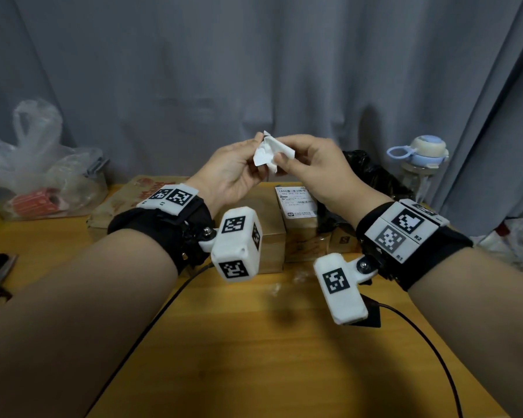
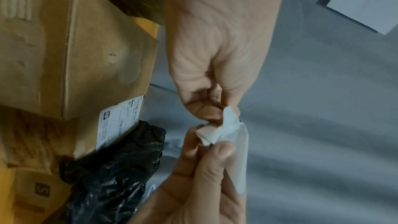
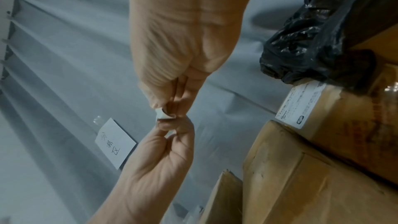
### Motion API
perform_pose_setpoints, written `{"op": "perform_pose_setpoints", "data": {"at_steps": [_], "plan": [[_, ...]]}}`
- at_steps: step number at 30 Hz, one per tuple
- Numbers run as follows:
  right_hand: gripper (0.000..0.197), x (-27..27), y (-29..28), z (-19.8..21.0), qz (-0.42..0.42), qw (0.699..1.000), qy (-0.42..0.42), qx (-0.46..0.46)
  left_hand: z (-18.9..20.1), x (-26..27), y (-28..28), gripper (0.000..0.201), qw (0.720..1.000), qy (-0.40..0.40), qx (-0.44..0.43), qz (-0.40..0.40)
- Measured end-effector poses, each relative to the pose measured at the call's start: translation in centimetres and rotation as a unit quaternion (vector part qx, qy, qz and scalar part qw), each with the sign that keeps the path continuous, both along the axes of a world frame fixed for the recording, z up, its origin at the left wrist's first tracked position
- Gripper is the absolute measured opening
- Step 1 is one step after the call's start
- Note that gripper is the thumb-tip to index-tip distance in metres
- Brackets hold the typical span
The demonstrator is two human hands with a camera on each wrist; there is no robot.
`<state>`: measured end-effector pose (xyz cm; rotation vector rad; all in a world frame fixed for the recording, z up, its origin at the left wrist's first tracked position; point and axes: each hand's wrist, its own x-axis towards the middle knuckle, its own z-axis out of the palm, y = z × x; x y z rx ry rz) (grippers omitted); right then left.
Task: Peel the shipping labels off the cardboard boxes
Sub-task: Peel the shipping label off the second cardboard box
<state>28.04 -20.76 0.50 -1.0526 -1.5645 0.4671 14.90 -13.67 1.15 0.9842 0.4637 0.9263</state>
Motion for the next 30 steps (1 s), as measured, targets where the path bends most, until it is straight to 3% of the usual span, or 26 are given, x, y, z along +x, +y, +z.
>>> {"op": "perform_pose_setpoints", "data": {"at_steps": [5,10,13,16,21,26,30], "plan": [[0.021,0.6,0.3,-0.8,-0.057,0.998,-0.020,0.002,-0.3,0.6,0.1,0.016,0.996,0.079,0.024,0.021],[0.043,1.4,0.1,-0.5,-0.070,0.997,0.030,-0.018,-1.1,2.4,-0.5,0.016,0.993,0.114,0.026,0.033],[0.031,2.4,-0.2,-0.5,-0.074,0.997,0.001,-0.030,-1.5,3.2,-1.0,0.017,0.990,0.131,0.050,0.020],[0.024,3.3,-0.5,-0.9,-0.085,0.995,-0.012,-0.052,-1.5,3.2,-1.1,0.037,0.979,0.188,0.073,0.009],[0.016,3.3,-0.9,-2.8,-0.111,0.971,-0.151,-0.148,-2.2,1.5,-0.7,0.042,0.889,0.385,0.227,0.099],[0.019,2.5,-2.2,-4.6,-0.098,0.929,-0.188,-0.305,-3.8,-0.5,-1.0,0.034,0.870,0.404,0.262,0.110],[0.010,2.1,-3.4,-6.3,-0.115,0.885,-0.228,-0.389,-5.0,-1.6,-2.0,0.033,0.820,0.453,0.333,0.104]]}}
